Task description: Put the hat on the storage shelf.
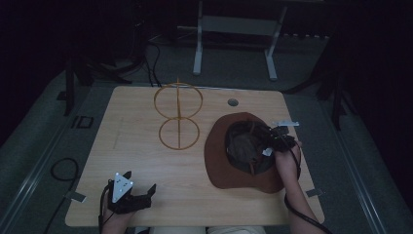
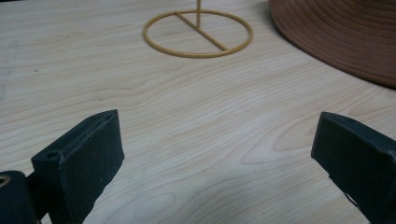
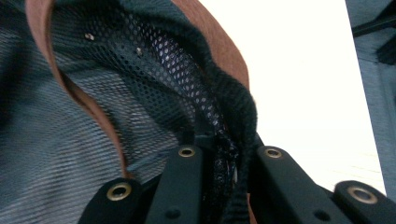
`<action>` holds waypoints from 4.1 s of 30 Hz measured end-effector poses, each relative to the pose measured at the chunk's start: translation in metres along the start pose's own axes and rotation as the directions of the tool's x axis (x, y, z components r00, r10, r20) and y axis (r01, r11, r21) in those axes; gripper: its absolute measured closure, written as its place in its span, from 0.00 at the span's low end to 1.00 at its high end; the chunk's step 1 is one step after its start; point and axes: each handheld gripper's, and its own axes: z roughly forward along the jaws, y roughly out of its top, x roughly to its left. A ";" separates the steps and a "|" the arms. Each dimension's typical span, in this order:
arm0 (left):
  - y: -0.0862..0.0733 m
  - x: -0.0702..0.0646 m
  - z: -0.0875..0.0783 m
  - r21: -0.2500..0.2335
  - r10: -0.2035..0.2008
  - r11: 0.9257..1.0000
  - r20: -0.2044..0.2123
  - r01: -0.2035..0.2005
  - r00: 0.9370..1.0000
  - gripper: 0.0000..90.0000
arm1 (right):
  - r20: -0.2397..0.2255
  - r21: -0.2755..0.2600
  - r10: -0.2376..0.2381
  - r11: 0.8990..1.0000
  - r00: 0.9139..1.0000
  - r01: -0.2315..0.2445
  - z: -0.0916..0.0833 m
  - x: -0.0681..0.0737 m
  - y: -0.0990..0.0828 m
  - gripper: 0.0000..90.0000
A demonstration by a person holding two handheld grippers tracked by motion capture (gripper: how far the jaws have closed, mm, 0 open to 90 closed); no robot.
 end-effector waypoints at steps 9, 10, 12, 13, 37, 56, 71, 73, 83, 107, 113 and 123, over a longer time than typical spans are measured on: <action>0.019 -0.015 0.005 0.006 -0.021 1.000 0.059 0.021 0.998 0.05 | -0.011 -0.107 -0.014 0.994 1.000 0.012 -0.050 -0.004 0.017 0.94; 0.022 -0.017 0.006 0.003 -0.015 1.000 0.067 0.015 0.998 0.05 | -0.019 -0.114 -0.009 0.993 1.000 0.006 -0.054 -0.004 0.017 0.94; 0.027 -0.022 0.008 0.004 -0.006 1.000 0.077 0.005 0.997 0.05 | -0.014 -0.136 -0.004 0.991 1.000 0.002 -0.063 -0.002 0.015 0.94; 0.031 -0.025 0.010 0.003 0.001 1.000 0.088 -0.002 0.996 0.05 | -0.024 -0.144 0.005 0.989 1.000 -0.008 -0.067 -0.002 0.014 0.94; 0.126 -0.105 0.080 0.012 0.132 0.990 0.247 -0.140 0.960 0.06 | -0.080 -0.161 -0.017 0.987 0.997 0.004 -0.076 0.019 -0.001 0.94; 0.170 -0.157 0.152 0.125 0.204 0.969 0.087 -0.214 0.975 0.09 | -0.120 -0.186 -0.035 0.982 0.992 0.012 -0.087 0.029 -0.003 0.94; 0.172 -0.156 0.157 0.081 0.159 0.984 0.023 -0.160 0.987 0.95 | -0.159 -0.207 -0.055 0.978 0.986 0.021 -0.099 0.041 -0.009 0.94; 0.174 -0.157 0.155 0.075 0.182 0.980 0.024 -0.183 0.983 0.95 | -0.163 -0.207 -0.053 0.978 0.985 0.018 -0.100 0.039 -0.011 0.93; 0.185 -0.157 0.146 0.017 0.194 0.981 0.031 -0.194 0.981 0.95 | -0.181 -0.222 -0.050 0.975 0.982 0.009 -0.110 0.032 -0.021 0.86; 0.197 -0.126 0.085 -0.163 0.231 0.964 0.118 -0.210 0.966 0.95 | -0.302 -0.364 -0.159 0.930 0.940 0.040 -0.177 -0.003 -0.032 0.45; 0.194 -0.114 0.068 -0.269 0.331 0.928 0.279 -0.258 0.901 0.95 | -0.283 -0.326 -0.129 0.945 0.950 0.031 -0.166 -0.024 -0.034 0.51; 0.190 -0.114 0.048 -0.407 0.420 0.886 0.504 -0.221 0.755 0.95 | -0.385 -0.302 -0.193 0.951 0.903 0.074 -0.149 -0.007 -0.035 0.60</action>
